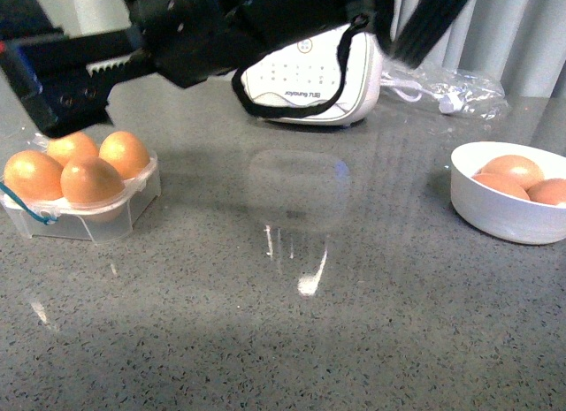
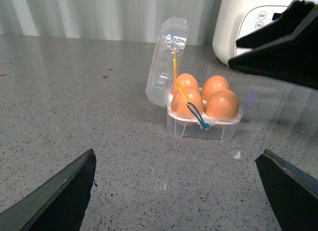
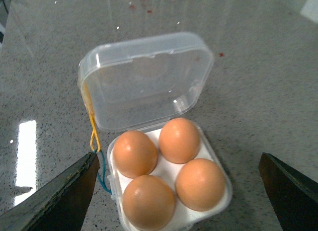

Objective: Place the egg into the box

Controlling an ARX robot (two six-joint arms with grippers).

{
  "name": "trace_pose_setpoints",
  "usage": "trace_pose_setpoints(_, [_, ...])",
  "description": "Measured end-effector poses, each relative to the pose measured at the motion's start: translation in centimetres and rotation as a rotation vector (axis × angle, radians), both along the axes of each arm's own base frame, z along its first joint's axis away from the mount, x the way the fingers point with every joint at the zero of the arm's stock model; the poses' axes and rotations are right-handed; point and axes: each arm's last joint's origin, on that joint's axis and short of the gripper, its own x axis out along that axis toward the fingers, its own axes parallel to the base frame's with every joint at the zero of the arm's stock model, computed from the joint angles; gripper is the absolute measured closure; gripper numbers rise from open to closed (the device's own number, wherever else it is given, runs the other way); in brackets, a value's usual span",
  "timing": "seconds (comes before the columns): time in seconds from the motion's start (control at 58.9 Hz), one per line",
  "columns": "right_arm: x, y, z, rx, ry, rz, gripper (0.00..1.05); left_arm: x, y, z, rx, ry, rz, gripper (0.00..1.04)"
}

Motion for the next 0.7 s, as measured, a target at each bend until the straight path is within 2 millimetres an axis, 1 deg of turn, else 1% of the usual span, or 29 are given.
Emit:
trace_pose_setpoints(0.119, [-0.3,-2.3,1.5,0.049,-0.047,-0.074,0.07,0.0,0.0,0.0,0.000,0.000,0.000,0.07])
trace_pose_setpoints(0.204, [-0.5,-4.3,2.0,0.079,-0.062,-0.140,0.07,0.0,0.0,0.0,0.000,0.000,0.000,0.07])
trace_pose_setpoints(0.255, [-0.6,-6.3,2.1,0.096,-0.069,-0.217,0.07,0.0,0.0,0.0,0.000,0.000,0.000,0.07])
trace_pose_setpoints(0.374, [-1.1,-12.4,1.8,0.127,-0.078,-0.493,0.07,0.0,0.0,0.0,0.000,0.000,0.000,0.07])
trace_pose_setpoints(0.424, [-1.4,-14.0,1.9,0.126,-0.088,-0.574,0.07,0.0,0.0,0.0,0.000,0.000,0.000,0.07])
trace_pose_setpoints(0.475, [-2.0,-16.0,2.2,0.131,-0.110,-0.671,0.07,0.0,0.0,0.0,0.000,0.000,0.000,0.07])
trace_pose_setpoints(0.492, [-2.2,-16.4,2.2,0.131,-0.118,-0.697,0.07,0.0,0.0,0.0,0.000,0.000,0.000,0.07])
trace_pose_setpoints(0.526, [-2.8,-18.0,2.7,0.140,-0.159,-0.784,0.07,0.0,0.0,0.0,0.000,0.000,0.000,0.07])
trace_pose_setpoints(0.611, [-4.3,-20.4,3.5,0.147,-0.246,-0.902,0.07,0.0,0.0,0.0,0.000,0.000,0.000,0.07])
trace_pose_setpoints(0.645, [-5.4,-21.6,3.9,0.147,-0.300,-0.963,0.07,0.0,0.0,0.0,0.000,0.000,0.000,0.07])
trace_pose_setpoints(0.696, [-6.4,-22.8,4.2,0.148,-0.349,-1.012,0.07,0.0,0.0,0.0,0.000,0.000,0.000,0.07])
